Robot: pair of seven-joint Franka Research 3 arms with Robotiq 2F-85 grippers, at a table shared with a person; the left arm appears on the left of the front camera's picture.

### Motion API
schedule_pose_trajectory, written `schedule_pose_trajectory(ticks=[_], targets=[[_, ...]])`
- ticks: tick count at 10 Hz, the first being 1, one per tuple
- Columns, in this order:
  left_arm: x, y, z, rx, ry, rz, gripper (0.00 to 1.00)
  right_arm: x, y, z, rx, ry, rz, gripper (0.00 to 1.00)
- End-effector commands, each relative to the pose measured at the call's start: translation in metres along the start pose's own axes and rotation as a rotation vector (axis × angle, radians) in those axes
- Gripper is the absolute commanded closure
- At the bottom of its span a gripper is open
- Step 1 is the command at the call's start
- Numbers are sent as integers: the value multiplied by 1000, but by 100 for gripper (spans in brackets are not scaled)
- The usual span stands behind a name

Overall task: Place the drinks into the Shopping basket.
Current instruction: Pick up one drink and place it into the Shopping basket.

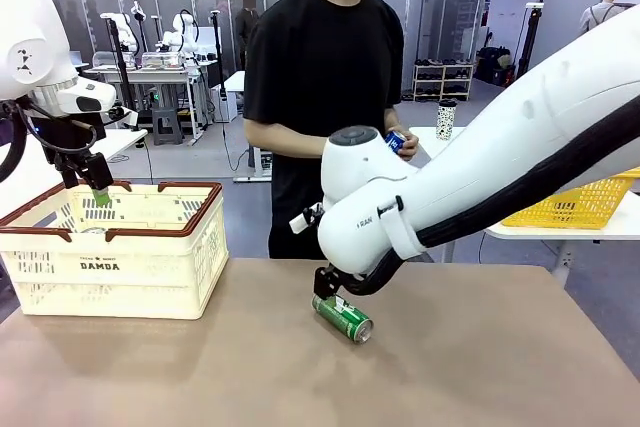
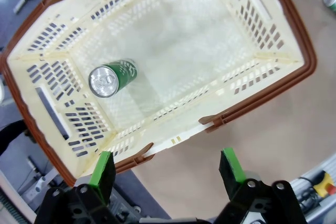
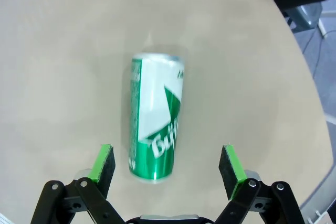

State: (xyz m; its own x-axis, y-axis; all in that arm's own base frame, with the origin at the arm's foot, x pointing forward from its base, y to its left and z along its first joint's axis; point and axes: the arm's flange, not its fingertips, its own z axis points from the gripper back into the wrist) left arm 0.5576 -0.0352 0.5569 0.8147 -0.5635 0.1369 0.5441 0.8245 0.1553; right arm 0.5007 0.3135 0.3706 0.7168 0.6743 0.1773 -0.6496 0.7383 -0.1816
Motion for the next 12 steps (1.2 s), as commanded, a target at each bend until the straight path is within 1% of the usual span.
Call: schedule_pose_trajectory(ticks=[1,3,4,6,7,9,12], targets=[[2,1,1,1,-2,17,0,-30,-6,29,-31,9,33,0],[2,1,1,1,-2,17,0,-62,-25,52,-58,-4,57,0],[2,1,1,1,-2,17,0,-86,-39,64,-62,-7,60,0],[2,1,1,1,-2,17,0,-122,-66,74,-34,-22,25,0],[2,1,1,1,-2,17,0,-141,-77,76,-10,-35,27,0],[2,1,1,1,-2,17,0,-178,-101,75,-1,1,43,0],[2,1,1,1,-2,17,0,-203,-120,65,23,18,12,0]])
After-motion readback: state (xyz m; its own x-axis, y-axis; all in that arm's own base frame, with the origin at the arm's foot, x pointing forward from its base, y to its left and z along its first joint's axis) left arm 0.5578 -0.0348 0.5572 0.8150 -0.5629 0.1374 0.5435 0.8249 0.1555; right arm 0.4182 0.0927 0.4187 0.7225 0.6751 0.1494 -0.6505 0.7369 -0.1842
